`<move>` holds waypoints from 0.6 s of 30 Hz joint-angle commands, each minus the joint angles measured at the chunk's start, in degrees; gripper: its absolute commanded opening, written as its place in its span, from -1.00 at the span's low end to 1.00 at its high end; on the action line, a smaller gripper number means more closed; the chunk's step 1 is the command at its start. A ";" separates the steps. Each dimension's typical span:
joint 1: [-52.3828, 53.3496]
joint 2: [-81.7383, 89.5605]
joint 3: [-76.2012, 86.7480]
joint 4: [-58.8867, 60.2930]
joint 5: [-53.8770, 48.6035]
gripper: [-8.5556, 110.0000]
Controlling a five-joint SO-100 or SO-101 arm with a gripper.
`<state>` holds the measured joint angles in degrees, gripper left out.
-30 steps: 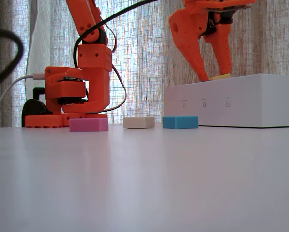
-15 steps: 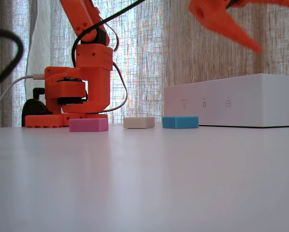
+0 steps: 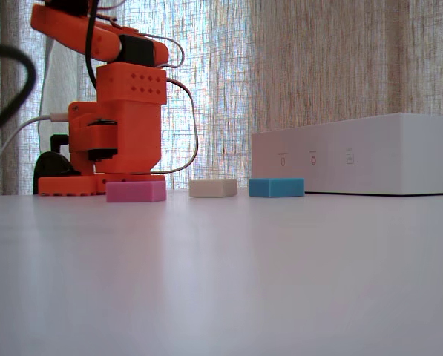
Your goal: Grasp the yellow cuboid and put it in the bin.
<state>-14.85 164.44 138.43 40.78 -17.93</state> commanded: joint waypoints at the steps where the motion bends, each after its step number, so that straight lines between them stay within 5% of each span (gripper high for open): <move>1: 5.27 11.25 5.98 11.43 2.55 -0.30; 7: 9.23 22.06 17.23 27.69 5.80 -0.30; 18: 9.05 25.14 26.19 36.12 6.15 -0.67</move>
<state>-6.15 189.58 164.27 75.85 -12.30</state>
